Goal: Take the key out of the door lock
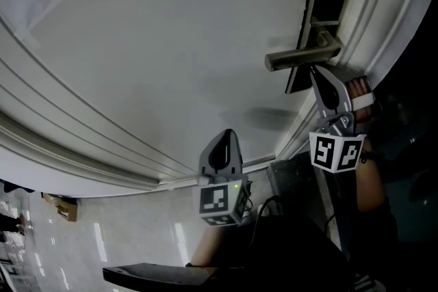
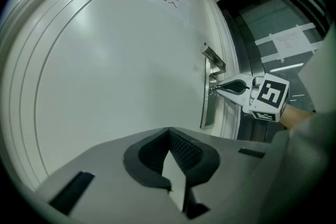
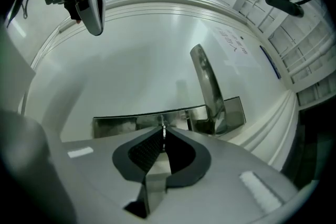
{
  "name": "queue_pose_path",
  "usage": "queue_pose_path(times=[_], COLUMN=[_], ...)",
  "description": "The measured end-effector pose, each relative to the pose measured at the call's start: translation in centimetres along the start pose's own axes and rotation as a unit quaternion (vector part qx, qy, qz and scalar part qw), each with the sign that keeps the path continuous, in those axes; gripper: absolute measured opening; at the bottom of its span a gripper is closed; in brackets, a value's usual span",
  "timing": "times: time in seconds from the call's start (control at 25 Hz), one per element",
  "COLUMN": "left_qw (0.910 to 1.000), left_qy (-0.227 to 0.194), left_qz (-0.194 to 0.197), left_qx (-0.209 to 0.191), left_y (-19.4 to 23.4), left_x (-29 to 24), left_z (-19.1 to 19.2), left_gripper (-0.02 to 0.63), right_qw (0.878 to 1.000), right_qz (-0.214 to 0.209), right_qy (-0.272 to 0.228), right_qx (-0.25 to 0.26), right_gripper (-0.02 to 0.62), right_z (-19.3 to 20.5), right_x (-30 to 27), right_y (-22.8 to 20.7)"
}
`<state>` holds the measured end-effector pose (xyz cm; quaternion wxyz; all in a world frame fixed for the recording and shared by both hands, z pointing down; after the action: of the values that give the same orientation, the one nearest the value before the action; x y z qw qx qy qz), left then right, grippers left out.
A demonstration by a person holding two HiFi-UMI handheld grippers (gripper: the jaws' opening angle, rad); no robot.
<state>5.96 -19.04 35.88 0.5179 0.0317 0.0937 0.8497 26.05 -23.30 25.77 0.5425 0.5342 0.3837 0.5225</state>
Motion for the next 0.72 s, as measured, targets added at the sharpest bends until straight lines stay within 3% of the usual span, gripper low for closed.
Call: queue_pose_path(times=[0.72], left_qw=[1.0000], left_qy=[-0.007], left_qz=[-0.003], left_qx=[0.001], left_y=[-0.22], left_x=[-0.01], left_z=[0.16], left_gripper=[0.000], right_qw=[0.999], right_qz=[-0.021], right_qy=[-0.001], right_qx=[0.024], right_gripper=[0.009], right_z=[0.04], right_x=[0.17], right_y=[-0.07])
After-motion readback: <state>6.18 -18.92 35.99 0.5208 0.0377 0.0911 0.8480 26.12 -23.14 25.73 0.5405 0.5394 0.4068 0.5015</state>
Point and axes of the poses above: the fingertips, and each gripper's own axes: x backward along the fingers, y to its left, z out of its underside, the point moved 4 cm from there along x, backward along the fingers, and after that the axes turned 3 degrees about z, right-handed, at the moved point
